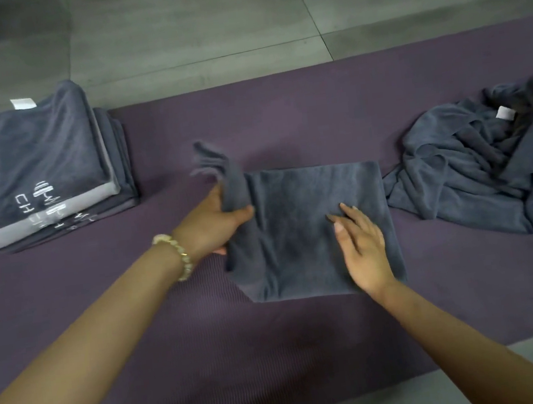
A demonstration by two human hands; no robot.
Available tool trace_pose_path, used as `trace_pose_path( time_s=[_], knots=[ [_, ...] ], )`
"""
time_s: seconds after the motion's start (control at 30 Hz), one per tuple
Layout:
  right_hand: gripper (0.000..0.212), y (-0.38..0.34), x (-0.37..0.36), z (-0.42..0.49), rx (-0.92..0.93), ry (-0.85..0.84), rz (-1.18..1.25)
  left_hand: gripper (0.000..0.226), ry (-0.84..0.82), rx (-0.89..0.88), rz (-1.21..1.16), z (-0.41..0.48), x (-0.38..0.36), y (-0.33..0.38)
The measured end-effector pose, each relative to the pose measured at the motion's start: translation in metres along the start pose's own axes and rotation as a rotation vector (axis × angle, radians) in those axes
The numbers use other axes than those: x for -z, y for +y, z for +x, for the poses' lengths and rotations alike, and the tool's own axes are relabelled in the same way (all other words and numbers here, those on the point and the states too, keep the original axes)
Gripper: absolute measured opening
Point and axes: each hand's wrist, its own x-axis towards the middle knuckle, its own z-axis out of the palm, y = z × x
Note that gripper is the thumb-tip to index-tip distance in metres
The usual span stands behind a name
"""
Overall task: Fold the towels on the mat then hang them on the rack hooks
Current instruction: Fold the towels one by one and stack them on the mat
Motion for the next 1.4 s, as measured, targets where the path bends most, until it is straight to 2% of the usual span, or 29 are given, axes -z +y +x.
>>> trace_pose_path(
  time_s=[0.07,0.1,0.17,0.2,0.27,0.3,0.37,0.47,0.63,0.73,0.83,0.9,0.97,1.07,1.13,1.2,1.27,1.33,1.4],
  knots=[
    [0.052,-0.016,0.012,0.007,-0.218,0.049,0.555,0.034,-0.101,-0.079,-0.003,-0.002,-0.03,0.016],
    [0.055,-0.019,0.019,0.011,-0.341,0.024,0.765,0.033,-0.146,-0.084,-0.045,0.0,-0.042,0.018],
    [0.061,-0.019,0.033,0.016,-0.551,-0.068,0.945,0.034,-0.135,-0.152,-0.047,0.002,-0.059,0.013],
    [0.061,-0.015,0.038,0.018,-0.618,-0.121,0.946,0.038,-0.073,-0.218,0.073,0.004,-0.063,0.005],
    [0.053,-0.013,0.043,0.02,-0.675,-0.187,0.873,0.053,0.092,-0.333,0.523,0.016,-0.065,-0.025],
    [0.046,-0.014,0.041,0.02,-0.661,-0.18,0.821,0.062,0.123,-0.381,0.713,0.021,-0.067,-0.041],
    [0.036,-0.02,0.032,0.021,-0.55,-0.071,0.66,0.077,0.076,-0.39,0.912,0.027,-0.072,-0.069],
    [0.031,-0.024,0.013,0.018,-0.306,0.051,0.355,0.082,0.103,-0.409,1.002,0.033,-0.084,-0.091],
    [0.027,-0.026,0.025,0.005,-0.056,0.204,0.202,0.077,0.139,-0.443,0.968,0.035,-0.096,-0.09],
    [0.026,-0.002,0.041,0.002,-0.083,0.291,0.189,0.069,0.099,-0.497,0.996,0.038,-0.111,-0.086],
    [0.019,0.022,0.047,0.004,-0.181,0.253,0.235,0.066,0.103,-0.52,1.048,0.041,-0.124,-0.088],
    [0.015,0.03,0.046,0.006,-0.218,0.227,0.264,0.068,0.158,-0.507,0.984,0.043,-0.126,-0.089],
    [0.015,0.031,0.043,0.006,-0.263,0.255,0.313,0.075,0.208,-0.406,0.825,0.043,-0.125,-0.084],
    [0.022,0.031,0.04,0.005,-0.331,0.309,0.383,0.089,0.324,-0.178,0.471,0.052,-0.118,-0.068],
    [0.024,0.031,0.04,0.005,-0.345,0.301,0.402,0.085,0.387,-0.076,0.237,0.066,-0.105,-0.054],
    [0.025,0.032,0.042,0.005,-0.359,0.271,0.411,0.064,0.318,-0.053,0.154,0.078,-0.09,-0.043],
    [0.026,0.032,0.044,0.006,-0.373,0.253,0.406,0.051,0.232,-0.022,0.216,0.09,-0.076,-0.035],
    [0.028,0.03,0.045,0.005,-0.401,0.236,0.405,0.057,0.119,0.106,0.097,0.098,-0.068,-0.023],
    [0.028,0.026,0.046,0.004,-0.434,0.231,0.42,0.068,-0.099,0.268,-0.163,0.1,-0.07,-0.007]
  ],
)
